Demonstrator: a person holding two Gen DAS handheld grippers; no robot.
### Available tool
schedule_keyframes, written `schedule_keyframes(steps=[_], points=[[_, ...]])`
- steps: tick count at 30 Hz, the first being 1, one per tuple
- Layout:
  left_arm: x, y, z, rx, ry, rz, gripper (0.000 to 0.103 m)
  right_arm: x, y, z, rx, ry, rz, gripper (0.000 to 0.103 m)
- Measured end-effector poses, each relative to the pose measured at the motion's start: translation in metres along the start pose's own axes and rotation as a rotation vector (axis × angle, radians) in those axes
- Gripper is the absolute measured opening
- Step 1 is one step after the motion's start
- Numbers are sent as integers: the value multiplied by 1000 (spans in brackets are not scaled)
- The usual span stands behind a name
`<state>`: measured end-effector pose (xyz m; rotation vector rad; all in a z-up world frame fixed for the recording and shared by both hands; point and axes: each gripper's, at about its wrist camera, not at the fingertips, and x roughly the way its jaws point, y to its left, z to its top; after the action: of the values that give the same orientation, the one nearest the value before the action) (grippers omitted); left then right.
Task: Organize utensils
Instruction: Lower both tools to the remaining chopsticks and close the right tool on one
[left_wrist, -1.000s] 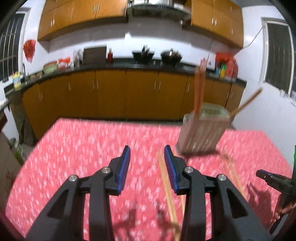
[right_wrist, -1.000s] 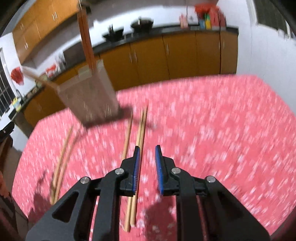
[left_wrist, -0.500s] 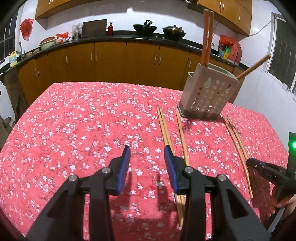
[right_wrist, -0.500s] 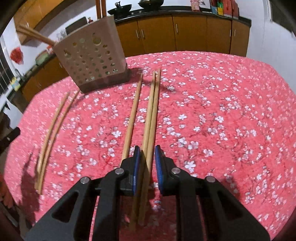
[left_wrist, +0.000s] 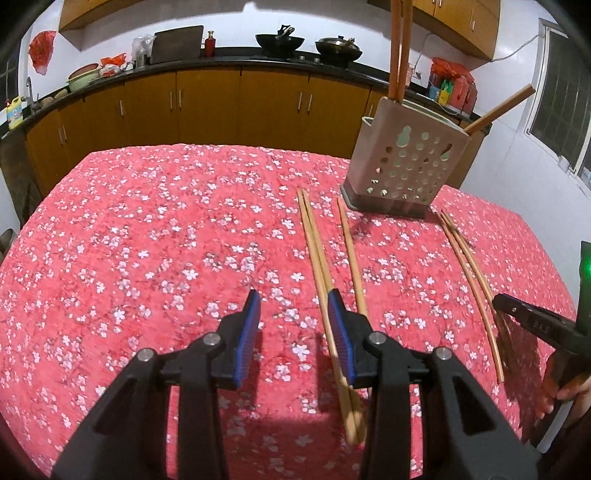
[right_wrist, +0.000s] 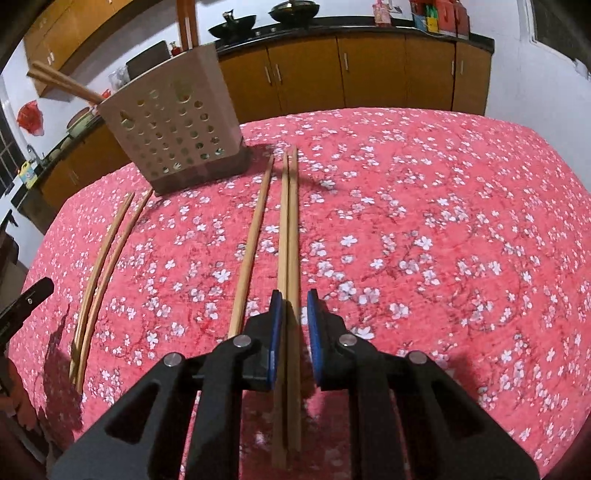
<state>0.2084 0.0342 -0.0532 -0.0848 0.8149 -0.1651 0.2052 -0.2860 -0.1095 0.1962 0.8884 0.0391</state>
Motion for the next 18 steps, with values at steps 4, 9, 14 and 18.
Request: schedule_keyframes(steps=[4, 9, 14, 18], points=[[2, 0, -1, -2, 10, -7, 38, 1, 1, -1, 9, -4, 0, 15], [5, 0, -2, -1, 18, -13, 38, -6, -4, 1, 33, -27, 13, 15], [7, -2, -3, -3, 25, -20, 38, 0, -3, 1, 18, -10, -10, 15], [8, -2, -3, 1, 30, -23, 38, -1, -1, 1, 0, -6, -13, 15]])
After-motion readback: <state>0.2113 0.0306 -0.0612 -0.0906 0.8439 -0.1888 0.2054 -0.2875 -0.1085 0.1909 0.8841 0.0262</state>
